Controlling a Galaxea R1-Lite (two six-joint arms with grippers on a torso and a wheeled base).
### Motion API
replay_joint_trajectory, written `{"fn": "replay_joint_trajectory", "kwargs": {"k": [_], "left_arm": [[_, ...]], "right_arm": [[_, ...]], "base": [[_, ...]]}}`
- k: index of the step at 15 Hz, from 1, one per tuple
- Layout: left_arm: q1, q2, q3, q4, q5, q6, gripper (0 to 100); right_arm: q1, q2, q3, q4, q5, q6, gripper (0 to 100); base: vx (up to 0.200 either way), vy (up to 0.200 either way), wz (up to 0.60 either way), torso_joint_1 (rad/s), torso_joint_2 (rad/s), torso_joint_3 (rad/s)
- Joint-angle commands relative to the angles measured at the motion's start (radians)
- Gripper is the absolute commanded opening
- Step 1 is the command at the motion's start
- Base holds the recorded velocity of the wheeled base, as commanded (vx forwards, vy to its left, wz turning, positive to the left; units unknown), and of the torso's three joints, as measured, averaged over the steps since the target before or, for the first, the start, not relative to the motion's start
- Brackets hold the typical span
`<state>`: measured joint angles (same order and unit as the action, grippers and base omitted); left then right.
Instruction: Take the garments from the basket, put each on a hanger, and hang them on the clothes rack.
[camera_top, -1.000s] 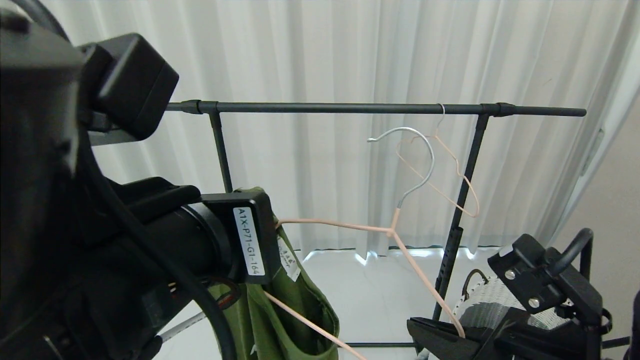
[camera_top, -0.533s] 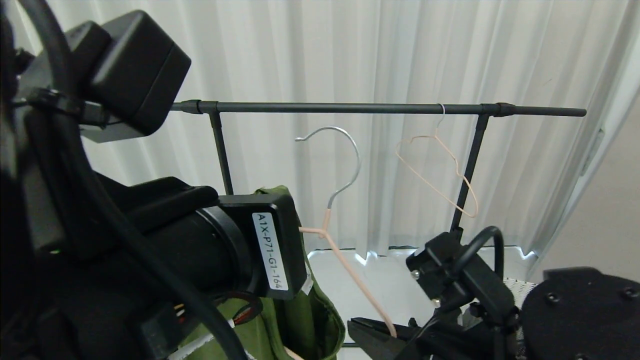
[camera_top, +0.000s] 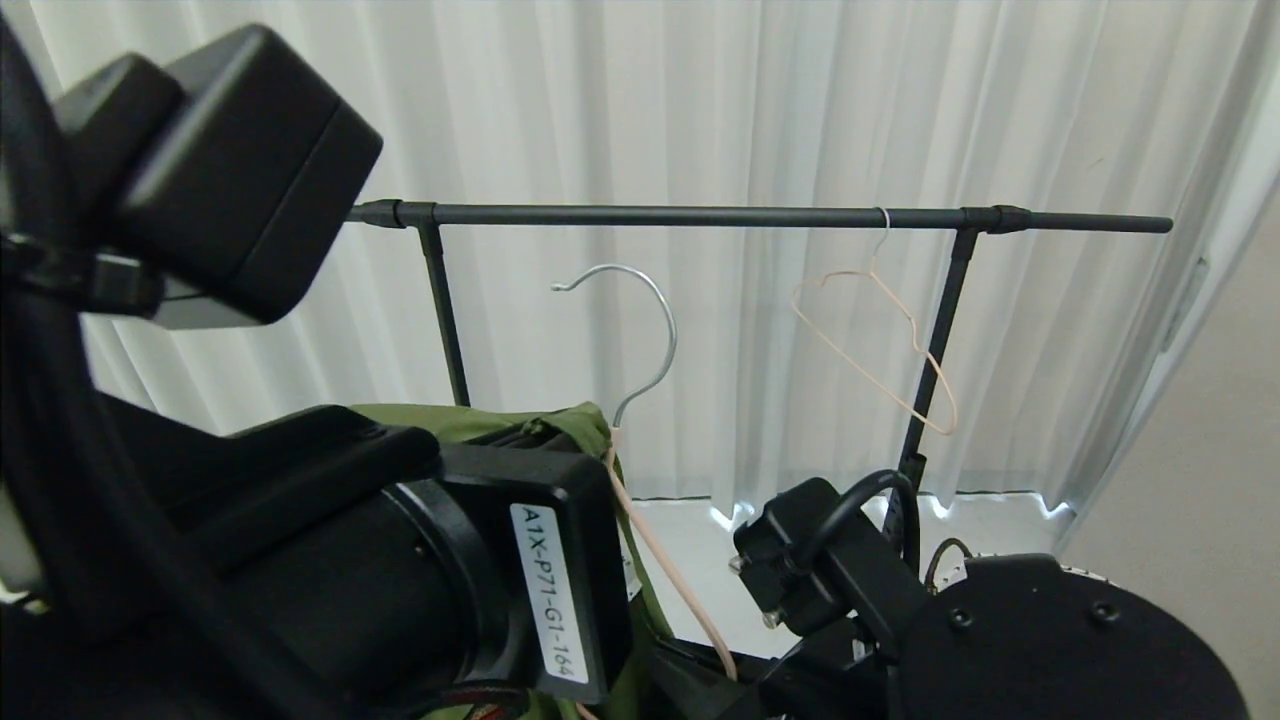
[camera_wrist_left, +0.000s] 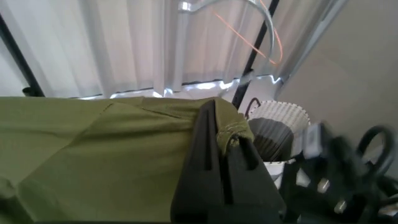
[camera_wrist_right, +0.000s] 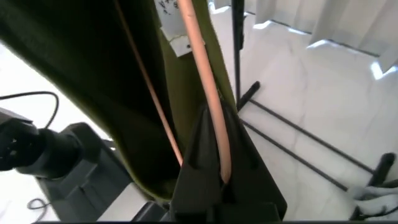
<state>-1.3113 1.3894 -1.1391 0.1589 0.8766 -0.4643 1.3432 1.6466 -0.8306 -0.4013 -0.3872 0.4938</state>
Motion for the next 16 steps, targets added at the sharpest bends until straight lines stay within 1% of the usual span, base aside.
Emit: {"fn": "replay_joint_trajectory", "kwargs": {"k": [1,3,6,7,11,14,15,16], "left_arm": [[0.001,-0.036,0.030,0.001,0.001,-0.001,0],[0.003,-0.039,0.032,0.001,0.002,0.001,0],[0.009,-0.035,0.047,0.001,0.004,0.001,0],[0.009,-0.036,0.065,0.001,0.005,0.001,0],[0.014,-0.038,0.085,0.001,0.007,0.004,0],[0.030,-0.049,0.124,0.001,0.009,0.041,0],[0.030,-0.050,0.125,0.001,0.009,0.044,100],[0.030,-0.053,0.124,0.001,0.009,0.044,100]], "right_arm": [[-0.010,-0.036,-0.007,-0.001,-0.007,-0.031,0],[-0.016,-0.070,-0.005,-0.002,-0.012,-0.086,0],[-0.024,-0.094,-0.007,-0.005,-0.047,-0.113,0],[-0.032,-0.103,-0.007,-0.025,-0.065,-0.121,0],[-0.047,-0.110,-0.007,-0.082,-0.070,-0.187,0],[-0.045,-0.125,-0.007,-0.082,-0.070,-0.215,0],[-0.047,-0.128,-0.007,-0.083,-0.070,-0.219,0],[-0.047,-0.137,-0.007,-0.083,-0.070,-0.225,0]], "base": [[0.000,0.000,0.00,0.000,0.00,0.000],[0.000,0.000,0.00,0.000,0.00,0.000],[0.000,0.000,0.00,0.000,0.00,0.000],[0.000,0.000,0.00,0.000,0.00,0.000],[0.000,0.000,0.00,0.000,0.00,0.000],[0.000,0.000,0.00,0.000,0.00,0.000],[0.000,0.000,0.00,0.000,0.00,0.000],[0.000,0.000,0.00,0.000,0.00,0.000]]}}
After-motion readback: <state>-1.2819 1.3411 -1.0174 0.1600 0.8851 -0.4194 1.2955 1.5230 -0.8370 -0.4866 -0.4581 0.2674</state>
